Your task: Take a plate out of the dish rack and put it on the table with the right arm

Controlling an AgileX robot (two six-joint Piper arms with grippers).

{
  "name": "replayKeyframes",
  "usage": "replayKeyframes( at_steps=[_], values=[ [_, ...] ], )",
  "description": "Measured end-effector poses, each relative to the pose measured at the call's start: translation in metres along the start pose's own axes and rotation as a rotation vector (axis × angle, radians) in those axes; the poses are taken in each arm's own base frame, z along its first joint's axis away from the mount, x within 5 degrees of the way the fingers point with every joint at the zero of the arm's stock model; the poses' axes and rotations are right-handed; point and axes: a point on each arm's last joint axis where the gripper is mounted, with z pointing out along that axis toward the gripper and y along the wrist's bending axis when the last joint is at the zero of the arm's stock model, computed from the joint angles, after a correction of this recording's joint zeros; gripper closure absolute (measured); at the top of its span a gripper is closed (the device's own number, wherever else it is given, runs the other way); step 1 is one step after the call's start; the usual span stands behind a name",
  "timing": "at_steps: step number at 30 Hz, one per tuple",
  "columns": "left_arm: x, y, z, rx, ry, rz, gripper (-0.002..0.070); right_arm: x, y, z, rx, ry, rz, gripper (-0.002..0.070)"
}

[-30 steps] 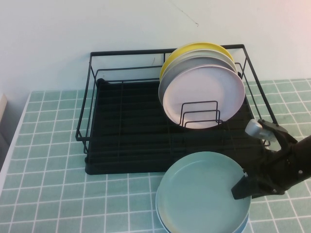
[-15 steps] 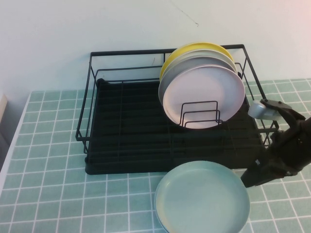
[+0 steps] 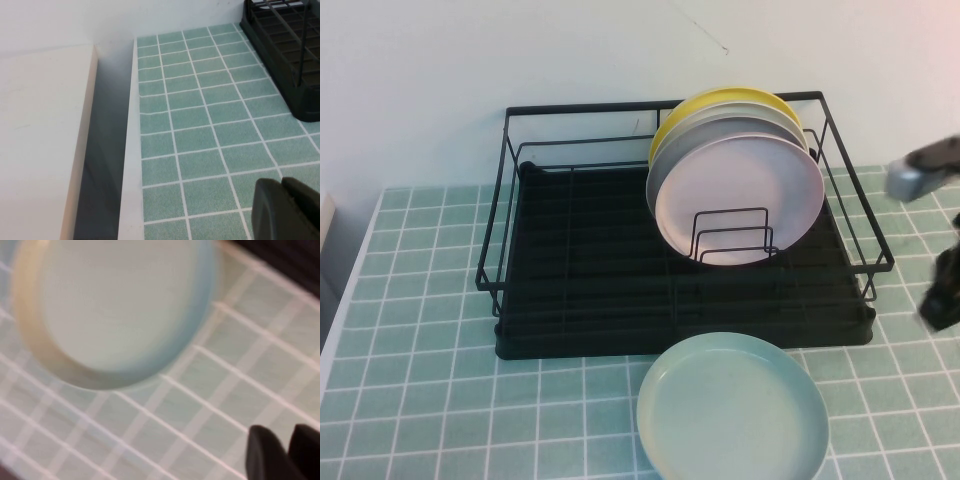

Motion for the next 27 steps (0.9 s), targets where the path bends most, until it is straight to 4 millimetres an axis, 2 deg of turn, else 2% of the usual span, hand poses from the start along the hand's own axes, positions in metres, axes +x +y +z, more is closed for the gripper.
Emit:
replayKeyframes(
  at_steps=[2, 4, 9, 13, 15, 18, 22, 27],
  values=[
    [0.0, 0.0, 0.0, 0.0, 0.0, 0.0, 0.0678, 0.004, -0.001, -0.03, 0.132, -0.008, -0.024, 0.0613],
    [0.0, 0.0, 0.0, 0.0, 0.0, 0.0, 0.0678, 0.011, -0.001, -0.06, 0.276, -0.04, -0.03, 0.065],
    [0.0, 0.0, 0.0, 0.0, 0.0, 0.0, 0.0678, 0.045, 0.014, -0.129, 0.568, -0.171, -0.064, 0.0674],
    [0.0, 0.0, 0.0, 0.0, 0.0, 0.0, 0.0678, 0.073, 0.036, -0.167, 0.669, -0.35, -0.087, 0.0678],
    [0.0, 0.0, 0.0, 0.0, 0.0, 0.0, 0.0678, 0.089, 0.045, -0.173, 0.696, -0.414, -0.098, 0.0678],
    [0.0, 0.0, 0.0, 0.0, 0.0, 0.0, 0.0678, 0.119, 0.058, -0.172, 0.714, -0.499, -0.087, 0.0678],
    [0.0, 0.0, 0.0, 0.0, 0.0, 0.0, 0.0678, 0.156, 0.07, -0.149, 0.699, -0.615, -0.063, 0.0678],
    [0.0, 0.0, 0.0, 0.0, 0.0, 0.0, 0.0678, 0.194, 0.078, -0.104, 0.661, -0.766, -0.029, 0.0678]
  ],
)
